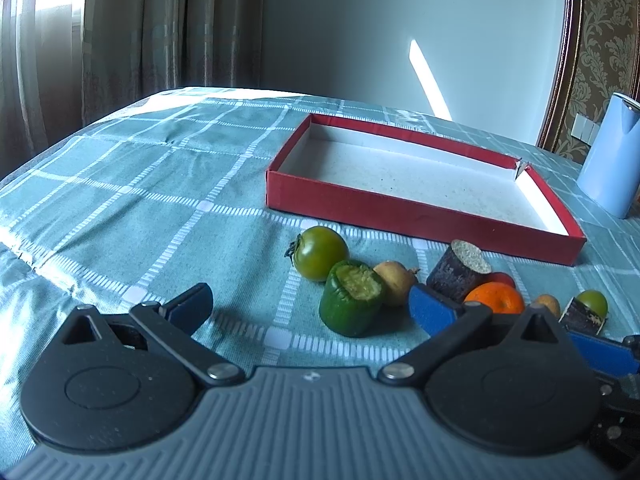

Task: Organize fruits
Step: 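Carry the cherry tomato with the right gripper over the red tray, then release the cherry tomato into the tray with the right gripper while the left gripper grasps the mandarin orange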

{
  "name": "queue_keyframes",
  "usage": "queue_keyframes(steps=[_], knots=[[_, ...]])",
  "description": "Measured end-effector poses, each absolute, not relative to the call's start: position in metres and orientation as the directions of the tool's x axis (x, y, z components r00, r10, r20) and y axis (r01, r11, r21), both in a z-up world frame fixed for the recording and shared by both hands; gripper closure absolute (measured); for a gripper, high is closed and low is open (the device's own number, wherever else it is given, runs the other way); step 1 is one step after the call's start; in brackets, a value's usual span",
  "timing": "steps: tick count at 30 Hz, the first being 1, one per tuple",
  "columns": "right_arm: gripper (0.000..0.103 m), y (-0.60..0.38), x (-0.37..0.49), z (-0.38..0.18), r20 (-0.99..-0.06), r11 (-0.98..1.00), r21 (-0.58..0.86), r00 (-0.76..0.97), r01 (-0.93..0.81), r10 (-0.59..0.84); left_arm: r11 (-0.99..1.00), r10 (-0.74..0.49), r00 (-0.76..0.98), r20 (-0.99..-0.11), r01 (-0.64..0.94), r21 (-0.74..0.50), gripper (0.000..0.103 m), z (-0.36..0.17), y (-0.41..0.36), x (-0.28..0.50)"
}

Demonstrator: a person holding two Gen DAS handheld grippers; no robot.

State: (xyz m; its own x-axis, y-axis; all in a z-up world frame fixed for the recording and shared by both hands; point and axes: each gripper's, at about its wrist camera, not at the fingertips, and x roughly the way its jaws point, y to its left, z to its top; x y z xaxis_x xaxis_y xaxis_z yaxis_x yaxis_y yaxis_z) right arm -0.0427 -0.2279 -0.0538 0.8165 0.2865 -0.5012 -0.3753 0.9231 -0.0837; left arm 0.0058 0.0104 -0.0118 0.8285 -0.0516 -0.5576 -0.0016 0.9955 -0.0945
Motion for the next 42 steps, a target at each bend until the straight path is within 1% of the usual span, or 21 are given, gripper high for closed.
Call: queue_keyframes(steps=[3,6,8,11,15,19,21,22,25,27,28,30,32,33,34,36,39,42], knots=[[0.078,-0.23,-0.045,-0.032,-0.45,0.921,-0.089,0.84,-0.38,0.303,0.996,-0.052,0.826,-0.562,-0.001,-0.093,0.0,-0.012,0.01,0.007],[0.078,-0.233,-0.032,-0.009,-0.398,0.928,-0.118,0.873,-0.353,0.281,0.996,-0.05,0.821,-0.569,-0.001,-0.088,0.0,-0.013,0.01,0.008],[0.078,-0.239,-0.013,0.004,-0.377,0.941,-0.106,0.889,-0.321,0.26,0.996,-0.048,0.82,-0.571,-0.001,-0.086,0.0,-0.013,0.009,0.009],[0.077,-0.247,0.027,0.01,-0.385,0.958,-0.105,0.899,-0.267,0.208,0.996,-0.049,0.819,-0.572,-0.001,-0.086,0.0,-0.013,0.009,0.009],[0.077,-0.258,0.078,-0.002,-0.442,0.976,-0.073,0.884,-0.206,0.154,0.996,-0.049,0.818,-0.573,-0.001,-0.087,0.0,-0.013,0.009,0.01],[0.077,-0.26,0.103,-0.021,-0.471,0.983,-0.089,0.877,-0.158,0.098,0.996,-0.055,0.816,-0.575,0.004,-0.091,0.0,-0.013,0.009,0.01],[0.076,-0.262,0.112,-0.029,-0.506,0.985,-0.09,0.858,-0.148,0.083,0.996,-0.057,0.816,-0.575,0.005,-0.091,0.0,-0.014,0.009,0.01],[0.075,-0.263,0.114,-0.033,-0.516,0.986,-0.091,0.853,-0.14,0.073,0.996,-0.057,0.816,-0.575,0.005,-0.092,0.0,-0.014,0.009,0.01],[0.073,-0.269,0.106,-0.039,-0.489,0.989,-0.08,0.87,-0.124,0.069,0.995,-0.06,0.817,-0.574,0.005,-0.096,0.0,-0.014,0.01,0.01],[0.073,-0.278,0.092,-0.036,-0.445,0.992,-0.043,0.892,-0.115,0.084,0.994,-0.07,0.819,-0.57,0.009,-0.108,0.0,-0.013,0.012,0.009],[0.073,-0.286,0.079,-0.032,-0.404,0.994,-0.017,0.91,-0.112,0.096,0.993,-0.083,0.822,-0.564,0.02,-0.117,0.0,-0.013,0.012,0.008],[0.067,-0.299,0.061,-0.027,-0.346,0.993,0.006,0.931,-0.119,0.114,0.986,-0.145,0.828,-0.542,0.078,-0.145,0.0,-0.012,0.014,0.005],[0.034,-0.313,0.043,-0.025,-0.272,0.996,0.009,0.958,-0.091,0.09,0.976,-0.212,0.835,-0.509,0.151,-0.159,0.0,-0.01,0.012,-0.001],[0.029,-0.319,0.035,-0.026,-0.23,0.998,0.014,0.971,-0.069,0.07,0.973,-0.226,0.84,-0.493,0.174,-0.148,0.0,-0.008,0.009,-0.004],[0.027,-0.326,0.029,-0.026,-0.194,0.998,0.023,0.979,-0.057,0.061,0.976,-0.22,0.844,-0.489,0.187,-0.116,0.0,-0.007,0.002,-0.006],[0.027,-0.337,0.024,-0.027,-0.175,0.997,0.054,0.983,-0.052,0.061,0.977,-0.206,0.845,-0.493,0.203,-0.059,0.002,-0.006,-0.009,-0.007],[0.027,-0.348,0.03,-0.029,-0.204,0.993,0.109,0.976,-0.051,0.073,0.969,-0.21,0.85,-0.483,0.248,0.015,0.005,-0.006,-0.023,-0.012],[0.027,-0.351,0.032,-0.03,-0.217,0.99,0.129,0.972,-0.058,0.085,0.949,-0.266,0.845,-0.463,0.315,0.03,0.009,-0.004,-0.03,-0.019]])
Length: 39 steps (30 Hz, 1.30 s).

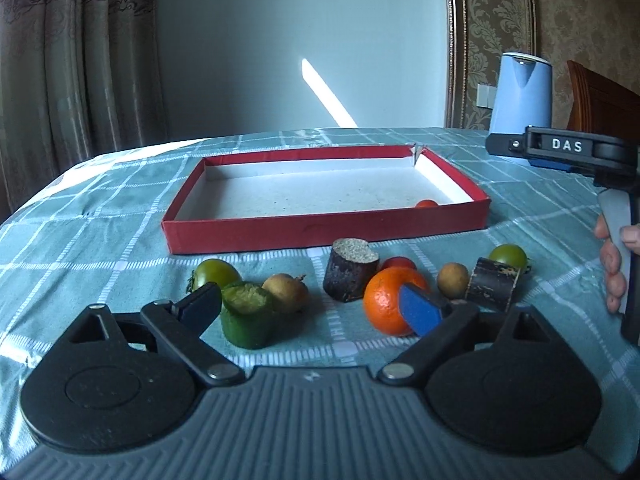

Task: Organize fruits
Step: 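Release the cherry tomato into the tray with the right gripper while the left gripper grasps the mandarin orange, then lower the mandarin orange into the tray and open the left gripper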

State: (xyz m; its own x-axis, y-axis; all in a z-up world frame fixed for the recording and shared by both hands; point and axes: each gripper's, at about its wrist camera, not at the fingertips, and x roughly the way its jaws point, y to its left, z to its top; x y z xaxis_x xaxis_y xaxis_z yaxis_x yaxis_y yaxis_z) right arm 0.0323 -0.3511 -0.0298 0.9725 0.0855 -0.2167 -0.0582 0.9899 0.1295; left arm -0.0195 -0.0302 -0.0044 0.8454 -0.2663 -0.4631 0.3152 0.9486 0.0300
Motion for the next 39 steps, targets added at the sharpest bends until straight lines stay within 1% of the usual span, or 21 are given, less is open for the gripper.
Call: queue_keyframes(steps=[2,4,6,7,8,9,13,14,15,16,17,18,19,20,23,25,31,36,39], knots=[[0.027,-0.352,0.028,-0.031,-0.215,0.988,0.14,0.971,-0.072,0.101,0.94,-0.276,0.844,-0.459,0.336,0.053,0.01,-0.005,-0.037,-0.024],[0.027,-0.352,0.025,-0.031,-0.213,0.987,0.139,0.971,-0.078,0.106,0.942,-0.258,0.858,-0.444,0.326,0.084,0.01,-0.005,-0.043,-0.028],[0.027,-0.352,0.025,-0.031,-0.213,0.986,0.143,0.971,-0.08,0.11,0.938,-0.271,0.855,-0.443,0.337,0.078,0.01,-0.004,-0.044,-0.029],[0.027,-0.352,0.025,-0.031,-0.213,0.985,0.149,0.97,-0.085,0.115,0.934,-0.282,0.847,-0.451,0.35,0.073,0.011,-0.004,-0.046,-0.028],[0.027,-0.353,0.025,-0.031,-0.211,0.985,0.152,0.97,-0.087,0.118,0.931,-0.287,0.843,-0.456,0.357,0.075,0.017,-0.004,-0.049,-0.027],[0.027,-0.353,0.024,-0.031,-0.207,0.984,0.154,0.971,-0.087,0.118,0.928,-0.287,0.839,-0.461,0.363,0.082,0.019,-0.005,-0.052,-0.027],[0.027,-0.354,0.022,-0.029,-0.197,0.982,0.166,0.973,-0.091,0.123,0.919,-0.29,0.83,-0.476,0.38,0.102,0.02,-0.005,-0.064,-0.026],[0.027,-0.354,0.022,-0.029,-0.197,0.982,0.166,0.973,-0.091,0.124,0.915,-0.298,0.829,-0.474,0.389,0.106,0.024,-0.005,-0.068,-0.025],[0.027,-0.354,0.022,-0.029,-0.196,0.982,0.168,0.973,-0.091,0.124,0.911,-0.303,0.826,-0.476,0.397,0.109,0.03,-0.005,-0.07,-0.024],[0.027,-0.354,0.022,-0.029,-0.196,0.981,0.168,0.973,-0.092,0.125,0.907,-0.308,0.82,-0.483,0.406,0.112,0.033,-0.006,-0.073,-0.023],[0.027,-0.354,0.022,-0.029,-0.195,0.981,0.169,0.973,-0.093,0.126,0.904,-0.31,0.814,-0.491,0.412,0.112,0.04,-0.007,-0.075,-0.021],[0.027,-0.354,0.021,-0.029,-0.193,0.981,0.169,0.973,-0.094,0.127,0.901,-0.311,0.805,-0.505,0.419,0.112,0.046,-0.008,-0.078,-0.018],[0.027,-0.354,0.021,-0.029,-0.19,0.981,0.17,0.974,-0.095,0.128,0.9,-0.311,0.794,-0.523,0.423,0.108,0.049,-0.01,-0.079,-0.015],[0.027,-0.354,0.02,-0.029,-0.186,0.981,0.171,0.974,-0.096,0.128,0.899,-0.31,0.786,-0.535,0.425,0.103,0.056,-0.011,-0.079,-0.013],[0.027,-0.355,0.021,-0.028,-0.184,0.98,0.172,0.974,-0.098,0.13,0.911,-0.298,0.785,-0.544,0.403,0.083,0.063,-0.012,-0.075,-0.01],[0.027,-0.354,0.02,-0.029,-0.187,0.98,0.17,0.974,-0.1,0.132,0.914,-0.306,0.783,-0.541,0.401,0.063,0.064,-0.011,-0.071,-0.01],[0.027,-0.353,0.017,-0.028,-0.173,0.981,0.163,0.976,-0.102,0.13,0.923,-0.291,0.805,-0.517,0.378,0.068,0.064,-0.005,-0.068,-0.017],[0.027,-0.353,0.018,-0.029,-0.175,0.981,0.165,0.975,-0.104,0.133,0.941,-0.275,0.854,-0.443,0.334,0.06,0.064,0.028,-0.052,-0.012],[0.027,-0.353,0.019,-0.03,-0.179,0.981,0.164,0.975,-0.102,0.131,0.963,-0.217,0.888,-0.404,0.262,0.059,0.064,0.045,-0.04,0.011]])
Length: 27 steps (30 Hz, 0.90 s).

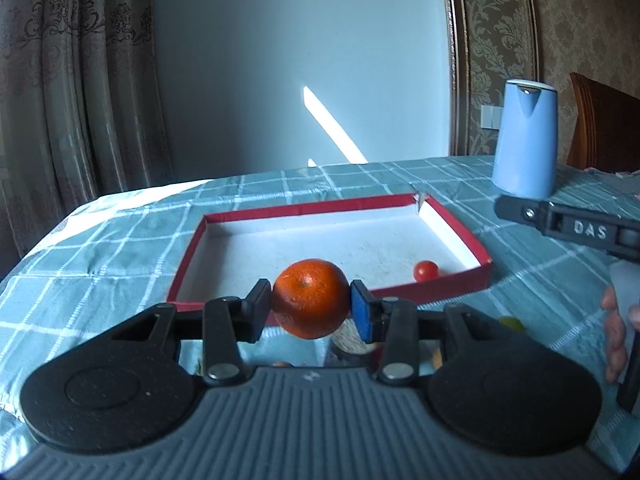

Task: Organize fruits
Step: 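Lower the mandarin orange into the tray and open the left gripper, then grasp the dark bark-covered log piece with the right gripper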

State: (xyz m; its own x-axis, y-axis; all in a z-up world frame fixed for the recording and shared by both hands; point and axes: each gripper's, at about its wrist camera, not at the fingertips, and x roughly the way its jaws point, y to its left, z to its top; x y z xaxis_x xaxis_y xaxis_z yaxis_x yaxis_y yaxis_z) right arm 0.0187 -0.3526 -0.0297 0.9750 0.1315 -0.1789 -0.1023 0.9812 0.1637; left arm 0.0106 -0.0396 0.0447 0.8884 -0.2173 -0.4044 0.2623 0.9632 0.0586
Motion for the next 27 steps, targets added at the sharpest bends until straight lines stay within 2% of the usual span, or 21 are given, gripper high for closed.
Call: queue_keyframes(steps=[10,16,19,20,22,23,25,27], knots=[[0.027,-0.351,0.023,-0.033,-0.204,0.983,0.156,0.97,-0.101,0.132,0.994,-0.107,0.871,-0.48,0.105,-0.031,0.064,0.038,-0.003,0.101],[0.027,-0.349,0.024,-0.033,-0.211,0.982,0.155,0.967,-0.11,0.141,0.997,-0.081,0.839,-0.538,0.074,-0.036,0.063,0.013,0.002,0.118],[0.027,-0.349,0.024,-0.033,-0.214,0.982,0.153,0.967,-0.11,0.141,0.997,-0.082,0.844,-0.531,0.071,-0.041,0.06,0.013,0.004,0.112],[0.027,-0.349,0.024,-0.033,-0.214,0.983,0.151,0.967,-0.108,0.139,0.996,-0.086,0.855,-0.511,0.073,-0.046,0.052,0.017,0.004,0.107],[0.027,-0.35,0.024,-0.033,-0.214,0.983,0.151,0.967,-0.105,0.136,0.996,-0.092,0.884,-0.459,0.071,-0.062,0.025,0.028,0.006,0.091],[0.027,-0.35,0.024,-0.033,-0.213,0.983,0.151,0.968,-0.103,0.134,0.996,-0.084,0.899,-0.429,0.061,-0.066,0.007,0.033,0.007,0.081],[0.027,-0.351,0.023,-0.033,-0.21,0.984,0.15,0.969,-0.1,0.13,0.996,-0.081,0.921,-0.381,0.064,-0.059,0.004,0.042,0.009,0.058],[0.027,-0.354,0.02,-0.033,-0.203,0.981,0.161,0.969,-0.105,0.138,0.996,-0.085,0.926,-0.369,0.07,-0.052,0.003,0.045,0.012,0.04]])
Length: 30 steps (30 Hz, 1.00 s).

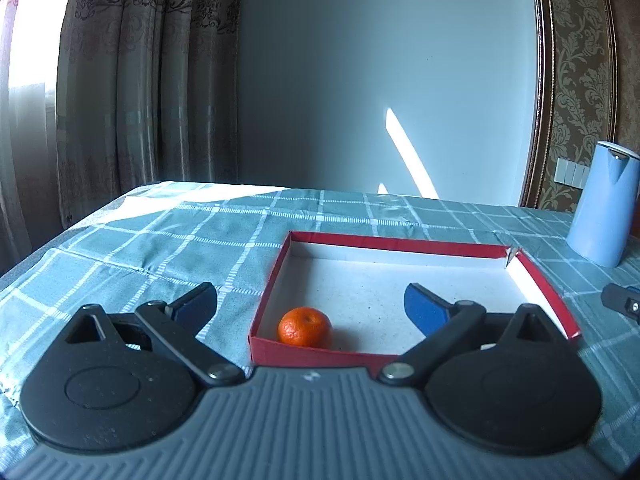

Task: Organize fruits
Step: 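Grasp the dark bark-covered log piece with the right gripper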

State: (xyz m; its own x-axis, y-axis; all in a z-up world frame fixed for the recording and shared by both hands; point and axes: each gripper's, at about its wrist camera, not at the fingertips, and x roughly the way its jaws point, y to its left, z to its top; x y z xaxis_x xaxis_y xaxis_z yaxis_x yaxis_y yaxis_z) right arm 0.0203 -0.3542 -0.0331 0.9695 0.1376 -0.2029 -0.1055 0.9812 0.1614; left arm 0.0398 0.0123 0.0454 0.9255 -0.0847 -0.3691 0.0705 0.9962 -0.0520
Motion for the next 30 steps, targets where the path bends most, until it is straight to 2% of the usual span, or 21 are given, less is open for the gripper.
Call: queue_keyframes(steps=[4,7,12,15,16,18,22,24,26,30], knots=[[0.027,-0.358,0.004,-0.034,-0.193,0.973,0.178,0.965,-0.146,0.18,0.997,-0.074,0.928,-0.364,0.055,-0.062,0.0,0.039,0.029,-0.001],[0.027,-0.352,-0.016,-0.038,-0.195,0.967,0.14,0.951,-0.214,0.239,0.998,-0.051,0.934,-0.352,0.038,-0.045,0.0,0.026,0.042,-0.017],[0.027,-0.324,-0.046,-0.044,-0.258,0.944,-0.02,0.914,-0.328,0.312,0.997,-0.025,0.909,-0.416,-0.009,-0.081,0.0,0.007,0.057,-0.012],[0.027,-0.304,-0.058,-0.047,-0.298,0.911,-0.159,0.899,-0.38,0.322,0.992,-0.039,0.907,-0.418,-0.017,-0.129,0.0,0.005,0.066,-0.012],[0.029,-0.296,-0.061,-0.049,-0.317,0.896,-0.202,0.892,-0.395,0.322,0.99,-0.055,0.901,-0.431,-0.007,-0.141,0.0,0.003,0.067,-0.011],[0.038,-0.286,-0.061,-0.053,-0.357,0.876,-0.245,0.878,-0.416,0.317,0.988,-0.061,0.891,-0.45,-0.011,-0.156,0.0,0.002,0.07,-0.009],[0.049,-0.274,-0.054,-0.058,-0.411,0.856,-0.27,0.857,-0.441,0.312,0.98,-0.092,0.889,-0.448,0.0,-0.201,0.0,0.001,0.076,-0.009],[0.049,-0.27,-0.048,-0.061,-0.434,0.854,-0.28,0.851,-0.438,0.294,0.978,-0.092,0.884,-0.458,-0.005,-0.207,0.0,0.0,0.077,-0.007],[0.057,-0.27,-0.043,-0.062,-0.453,0.854,-0.278,0.844,-0.441,0.288,0.978,-0.097,0.88,-0.465,-0.003,-0.209,0.0,-0.001,0.077,-0.004],[0.059,-0.269,-0.038,-0.064,-0.469,0.855,-0.291,0.843,-0.429,0.263,0.977,-0.099,0.882,-0.461,-0.002,-0.214,0.0,-0.001,0.077,-0.005]])
